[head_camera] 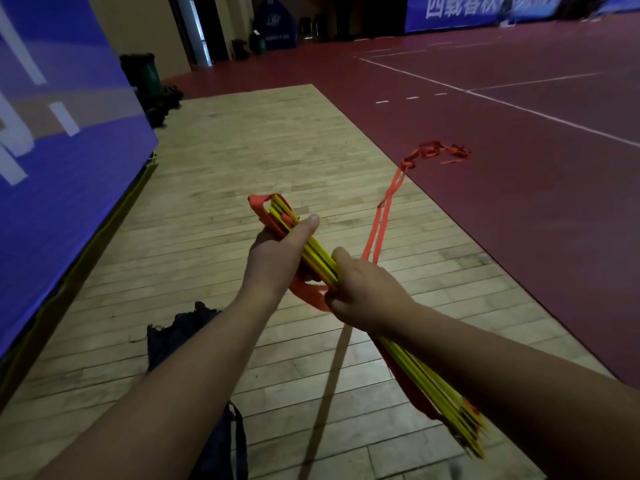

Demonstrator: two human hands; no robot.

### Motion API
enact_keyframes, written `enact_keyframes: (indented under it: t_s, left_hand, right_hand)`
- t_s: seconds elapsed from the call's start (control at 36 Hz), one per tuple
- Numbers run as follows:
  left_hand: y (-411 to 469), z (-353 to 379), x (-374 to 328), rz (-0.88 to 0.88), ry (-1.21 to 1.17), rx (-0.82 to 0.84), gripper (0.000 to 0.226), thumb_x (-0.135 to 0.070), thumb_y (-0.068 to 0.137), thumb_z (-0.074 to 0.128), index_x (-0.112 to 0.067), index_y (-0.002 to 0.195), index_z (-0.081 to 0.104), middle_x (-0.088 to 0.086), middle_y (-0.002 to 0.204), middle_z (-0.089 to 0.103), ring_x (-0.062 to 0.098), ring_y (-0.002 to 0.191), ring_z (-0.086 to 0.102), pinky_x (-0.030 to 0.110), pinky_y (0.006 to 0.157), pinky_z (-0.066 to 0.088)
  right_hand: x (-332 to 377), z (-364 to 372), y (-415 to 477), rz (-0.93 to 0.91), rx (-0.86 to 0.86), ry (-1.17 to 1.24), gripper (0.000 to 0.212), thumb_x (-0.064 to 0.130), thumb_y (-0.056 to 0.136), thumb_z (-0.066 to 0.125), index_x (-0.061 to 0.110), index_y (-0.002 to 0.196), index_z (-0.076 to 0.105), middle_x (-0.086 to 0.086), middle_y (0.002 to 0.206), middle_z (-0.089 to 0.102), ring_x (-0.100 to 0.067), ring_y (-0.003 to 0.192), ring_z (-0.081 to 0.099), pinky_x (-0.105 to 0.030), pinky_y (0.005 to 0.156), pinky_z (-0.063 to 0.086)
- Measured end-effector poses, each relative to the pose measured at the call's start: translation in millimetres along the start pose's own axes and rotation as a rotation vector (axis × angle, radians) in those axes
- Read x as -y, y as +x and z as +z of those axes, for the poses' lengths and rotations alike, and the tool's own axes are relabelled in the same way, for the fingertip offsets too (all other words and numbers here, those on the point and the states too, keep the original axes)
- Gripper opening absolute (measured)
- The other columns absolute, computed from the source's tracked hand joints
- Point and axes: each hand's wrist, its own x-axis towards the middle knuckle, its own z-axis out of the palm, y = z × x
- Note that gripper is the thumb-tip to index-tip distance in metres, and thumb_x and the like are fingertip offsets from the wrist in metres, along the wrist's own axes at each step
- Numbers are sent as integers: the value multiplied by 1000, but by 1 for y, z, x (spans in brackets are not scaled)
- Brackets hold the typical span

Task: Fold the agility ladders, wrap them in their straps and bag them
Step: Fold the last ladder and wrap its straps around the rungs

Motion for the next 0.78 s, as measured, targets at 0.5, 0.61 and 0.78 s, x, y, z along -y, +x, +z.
enact_keyframes:
  t_s: [0.5, 0.61, 0.78]
  left_hand:
    - [15, -22, -14, 79, -483, -27, 18, -22, 88, 60, -4, 89, 57, 17, 65, 70, 30, 61, 67, 32, 58, 56]
    - [24, -30, -7, 82, -421, 76, 41, -34, 78, 61, -1, 100, 57, 17, 79, 74, 31, 75, 71, 36, 68, 59]
    - [36, -45, 1, -33, -95, 58, 44, -51, 93, 60, -7, 94, 62, 11, 77, 70, 27, 65, 69, 29, 54, 53]
  right_hand:
    - [-19, -16, 3, 195, 538, 953, 32, 27, 87, 75, 6, 107, 62, -12, 87, 68, -27, 76, 69, -40, 68, 61]
    - [-21, -18, 4, 193, 513, 910, 21, 23, 90, 74, 8, 101, 64, -11, 79, 64, -25, 68, 67, -40, 65, 60]
    - [-23, -21, 13, 261, 273, 677, 37, 36, 78, 86, 9, 98, 71, -15, 85, 75, -26, 68, 73, -40, 66, 64]
